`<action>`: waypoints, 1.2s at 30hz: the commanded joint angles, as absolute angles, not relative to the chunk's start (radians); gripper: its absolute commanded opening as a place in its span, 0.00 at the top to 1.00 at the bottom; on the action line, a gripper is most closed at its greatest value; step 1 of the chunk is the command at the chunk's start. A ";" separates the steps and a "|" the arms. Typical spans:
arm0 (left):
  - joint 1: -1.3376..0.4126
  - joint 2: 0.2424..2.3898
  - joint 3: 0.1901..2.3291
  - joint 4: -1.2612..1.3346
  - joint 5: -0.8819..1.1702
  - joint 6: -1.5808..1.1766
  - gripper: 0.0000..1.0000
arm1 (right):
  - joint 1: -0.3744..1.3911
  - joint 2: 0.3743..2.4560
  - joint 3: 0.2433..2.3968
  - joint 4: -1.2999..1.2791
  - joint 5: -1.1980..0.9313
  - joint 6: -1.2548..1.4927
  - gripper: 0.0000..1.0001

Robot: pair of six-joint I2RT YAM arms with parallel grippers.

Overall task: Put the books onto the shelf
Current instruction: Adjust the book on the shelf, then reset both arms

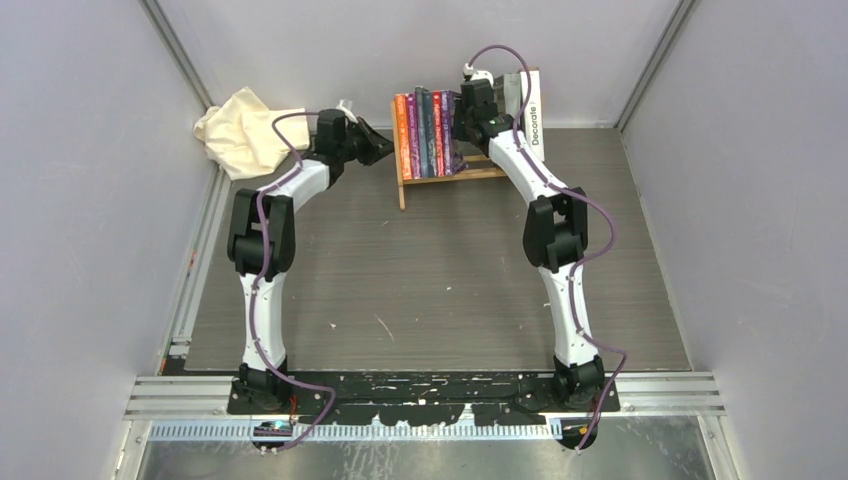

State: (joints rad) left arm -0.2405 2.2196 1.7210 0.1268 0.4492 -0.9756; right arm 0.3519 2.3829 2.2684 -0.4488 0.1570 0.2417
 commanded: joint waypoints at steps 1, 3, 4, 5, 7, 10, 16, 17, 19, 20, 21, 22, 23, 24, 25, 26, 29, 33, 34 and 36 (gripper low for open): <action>-0.247 2.137 1.707 0.114 0.430 -0.948 0.99 | 0.405 2.262 2.256 -0.342 0.149 0.264 0.68; -0.247 2.127 1.700 0.111 0.424 -0.947 0.98 | 0.405 2.245 2.233 -0.336 0.169 0.264 0.67; -0.247 2.121 1.696 0.108 0.422 -0.945 0.98 | 0.404 2.237 2.223 -0.334 0.179 0.264 0.67; -0.248 2.116 1.692 0.104 0.416 -0.942 0.98 | 0.405 2.227 2.211 -0.334 0.191 0.264 0.67; -0.247 2.100 1.679 0.098 0.404 -0.940 0.98 | 0.406 2.206 2.188 -0.329 0.219 0.264 0.67; -0.247 2.072 1.655 0.091 0.378 -0.936 0.98 | 0.407 2.166 2.148 -0.322 0.261 0.260 0.67; -0.247 1.979 1.557 0.086 0.290 -0.936 0.90 | 0.408 2.056 2.053 -0.321 0.290 0.247 0.61; -0.248 1.955 1.532 0.085 0.270 -0.935 0.86 | 0.407 2.037 2.038 -0.329 0.291 0.246 0.59; -0.248 1.902 1.477 0.078 0.232 -0.928 0.78 | 0.408 1.992 2.002 -0.348 0.283 0.243 0.53; -0.249 1.871 1.444 0.069 0.214 -0.920 0.74 | 0.409 1.968 1.982 -0.359 0.283 0.242 0.49; -0.251 1.840 1.420 0.049 0.194 -0.907 0.71 | 0.409 1.941 1.961 -0.374 0.283 0.243 0.40; -0.253 1.796 1.398 0.031 0.170 -0.888 0.68 | 0.409 1.915 1.941 -0.389 0.288 0.246 0.33; -0.257 1.760 1.376 0.009 0.144 -0.868 0.65 | 0.409 1.893 1.926 -0.417 0.297 0.250 0.30; -0.262 1.725 1.354 -0.023 0.115 -0.840 0.62 | 0.408 1.872 1.917 -0.450 0.312 0.260 0.25; -0.272 1.686 1.330 -0.055 0.082 -0.814 0.60 | 0.409 1.852 1.906 -0.488 0.330 0.270 0.23; -0.280 1.650 1.306 -0.079 0.055 -0.796 0.58 | 0.409 1.830 1.891 -0.521 0.349 0.281 0.20; -0.321 1.522 1.221 -0.128 -0.048 -0.757 0.42 | 0.409 1.743 1.812 -0.588 0.428 0.338 0.13; -0.412 1.358 1.126 -0.237 -0.234 -0.728 0.26 | 0.410 1.558 1.634 -0.638 0.534 0.404 0.08; -0.430 1.323 1.101 -0.265 -0.282 -0.736 0.23 | 0.409 1.507 1.582 -0.637 0.552 0.411 0.08; -0.463 1.253 1.054 -0.328 -0.346 -0.767 0.18 | 0.410 1.402 1.474 -0.635 0.582 0.423 0.08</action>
State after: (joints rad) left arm -0.4114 1.3693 1.1191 -0.1921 -0.1341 -0.7757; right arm 0.4061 1.6020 1.6089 -0.6010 0.4561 0.3569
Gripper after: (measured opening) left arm 0.770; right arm 0.919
